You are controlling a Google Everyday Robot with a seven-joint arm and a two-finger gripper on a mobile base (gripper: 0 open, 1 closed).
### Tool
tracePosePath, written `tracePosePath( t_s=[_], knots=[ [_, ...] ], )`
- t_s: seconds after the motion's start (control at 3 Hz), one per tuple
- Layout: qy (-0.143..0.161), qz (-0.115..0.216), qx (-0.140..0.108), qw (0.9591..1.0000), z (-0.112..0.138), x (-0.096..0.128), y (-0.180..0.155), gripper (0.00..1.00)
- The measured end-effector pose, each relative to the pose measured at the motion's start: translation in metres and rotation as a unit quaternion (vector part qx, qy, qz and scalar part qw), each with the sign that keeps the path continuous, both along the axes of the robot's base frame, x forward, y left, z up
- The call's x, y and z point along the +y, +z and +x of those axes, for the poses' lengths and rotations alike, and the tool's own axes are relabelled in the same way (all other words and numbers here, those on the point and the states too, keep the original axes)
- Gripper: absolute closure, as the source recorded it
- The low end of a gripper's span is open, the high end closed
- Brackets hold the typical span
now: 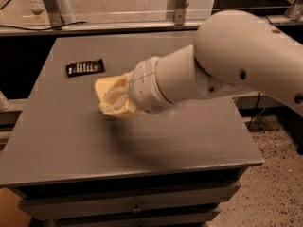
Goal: Move sponge near rxbar chocolate
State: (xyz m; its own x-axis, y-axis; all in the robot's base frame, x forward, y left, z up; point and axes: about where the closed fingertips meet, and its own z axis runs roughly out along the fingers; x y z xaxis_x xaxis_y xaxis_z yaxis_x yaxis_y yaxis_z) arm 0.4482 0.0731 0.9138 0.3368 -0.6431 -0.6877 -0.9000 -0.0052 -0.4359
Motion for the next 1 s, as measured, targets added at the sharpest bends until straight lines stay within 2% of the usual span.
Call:
tracePosePath(
  t_s=[0.67,1.0],
  knots=[
    [-0.015,-0.036,-0.007,0.9992,0.093,0.018,-0.022,1.0],
    [-0.037,-0.058,-0.008,0.9976,0.137,0.012,-0.036,1.0]
  ],
)
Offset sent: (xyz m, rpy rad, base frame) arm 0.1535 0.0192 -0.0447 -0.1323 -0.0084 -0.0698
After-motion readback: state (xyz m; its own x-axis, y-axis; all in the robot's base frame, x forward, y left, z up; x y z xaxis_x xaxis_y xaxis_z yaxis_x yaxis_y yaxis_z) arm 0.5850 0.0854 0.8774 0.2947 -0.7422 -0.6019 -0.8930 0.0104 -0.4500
